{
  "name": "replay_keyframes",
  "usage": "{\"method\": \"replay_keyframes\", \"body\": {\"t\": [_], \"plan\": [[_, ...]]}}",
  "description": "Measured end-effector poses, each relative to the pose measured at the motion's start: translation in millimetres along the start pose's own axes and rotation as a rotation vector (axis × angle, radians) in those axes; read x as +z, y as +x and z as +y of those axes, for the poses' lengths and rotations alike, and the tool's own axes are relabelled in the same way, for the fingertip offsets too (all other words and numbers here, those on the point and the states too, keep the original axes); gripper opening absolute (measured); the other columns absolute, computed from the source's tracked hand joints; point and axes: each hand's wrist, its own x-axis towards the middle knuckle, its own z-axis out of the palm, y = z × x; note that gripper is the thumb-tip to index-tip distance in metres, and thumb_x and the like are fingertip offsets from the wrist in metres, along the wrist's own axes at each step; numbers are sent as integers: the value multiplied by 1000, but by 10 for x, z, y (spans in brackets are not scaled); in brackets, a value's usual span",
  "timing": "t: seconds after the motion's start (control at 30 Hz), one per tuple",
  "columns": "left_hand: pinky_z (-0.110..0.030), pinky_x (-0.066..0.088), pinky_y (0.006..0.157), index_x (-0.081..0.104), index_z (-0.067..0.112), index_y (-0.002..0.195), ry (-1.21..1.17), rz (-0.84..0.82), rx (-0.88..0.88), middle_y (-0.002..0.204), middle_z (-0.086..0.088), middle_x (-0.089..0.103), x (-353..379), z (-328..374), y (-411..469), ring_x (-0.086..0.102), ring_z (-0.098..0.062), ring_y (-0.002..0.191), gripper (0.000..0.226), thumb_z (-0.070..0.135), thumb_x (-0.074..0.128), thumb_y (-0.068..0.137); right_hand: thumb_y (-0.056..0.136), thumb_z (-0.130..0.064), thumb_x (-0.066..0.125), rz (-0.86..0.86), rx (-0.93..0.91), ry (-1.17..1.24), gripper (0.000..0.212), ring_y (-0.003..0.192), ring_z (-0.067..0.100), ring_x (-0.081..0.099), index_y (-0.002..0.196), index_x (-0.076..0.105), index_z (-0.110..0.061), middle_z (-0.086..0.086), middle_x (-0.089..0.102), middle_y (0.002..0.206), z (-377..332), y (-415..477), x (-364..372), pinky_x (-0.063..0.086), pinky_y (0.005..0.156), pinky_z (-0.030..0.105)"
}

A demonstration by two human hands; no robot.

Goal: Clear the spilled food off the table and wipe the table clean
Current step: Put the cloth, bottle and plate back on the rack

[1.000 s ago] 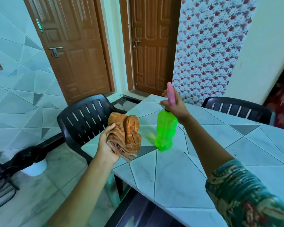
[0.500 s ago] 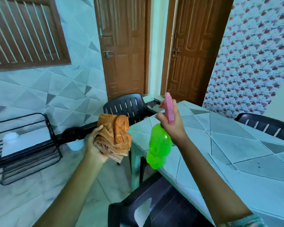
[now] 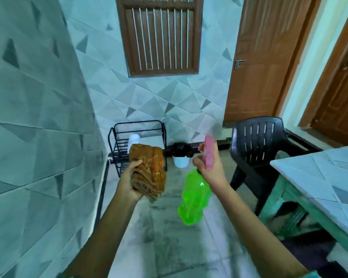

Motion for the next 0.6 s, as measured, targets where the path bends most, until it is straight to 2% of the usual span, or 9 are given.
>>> {"method": "replay_keyframes", "body": {"t": [0.07, 0.2, 0.27, 0.33, 0.43, 0.5, 0.6], "plan": [[-38, 57, 54, 66, 7, 86, 2, -23, 24, 74, -15, 70, -259, 186, 77, 69, -29, 63, 26, 19, 43, 92, 71, -4, 50, -36, -30, 5, 73, 58, -11, 45, 138, 22, -5, -7, 38, 95, 86, 84, 393, 37, 60, 1], [-42, 57, 64, 65, 7, 91, 0, 13, 52, 80, -16, 69, -694, 467, 366, 69, -31, 70, 22, 21, 50, 81, 75, 0, 51, -67, 4, 48, 66, 56, -7, 44, 131, 24, -20, -5, 38, 94, 320, 368, 994, 38, 55, 6], [-42, 56, 67, 71, 7, 83, 24, 24, 35, 83, -17, 69, -780, 556, 525, 69, -32, 72, 26, 23, 52, 77, 78, 5, 51, -95, 13, 46, 62, 55, -6, 43, 131, 28, -17, -5, 38, 93, 449, 517, 1214, 38, 54, 8], [-42, 56, 68, 75, 8, 77, 29, 39, -3, 84, -18, 69, -883, 643, 772, 69, -32, 72, 30, 24, 50, 82, 75, 0, 50, -112, 3, 37, 64, 56, -6, 43, 135, 28, -7, -5, 38, 93, 632, 702, 1425, 38, 57, 7], [-39, 58, 67, 77, 11, 71, 66, 43, -79, 82, -15, 72, -980, 758, 1232, 70, -30, 71, 46, 31, 43, 94, 73, -3, 48, -120, 32, 71, 72, 58, -6, 42, 141, 24, -8, -5, 39, 96, 939, 1043, 1683, 39, 61, 6], [-39, 58, 66, 78, 11, 68, 105, 66, -115, 80, -14, 73, -1009, 839, 1584, 71, -29, 70, 48, 33, 44, 95, 73, -4, 48, -114, 42, 92, 73, 58, -6, 41, 141, 22, -13, -5, 40, 97, 1171, 1297, 1822, 39, 62, 7], [-44, 57, 68, 72, 9, 88, 142, 109, -142, 84, -15, 73, -1006, 975, 2187, 70, -30, 72, 32, 28, 47, 94, 75, -5, 48, -99, 30, 96, 69, 58, -4, 40, 136, 23, -23, -4, 40, 96, 1537, 1740, 1994, 38, 60, 9]]}}
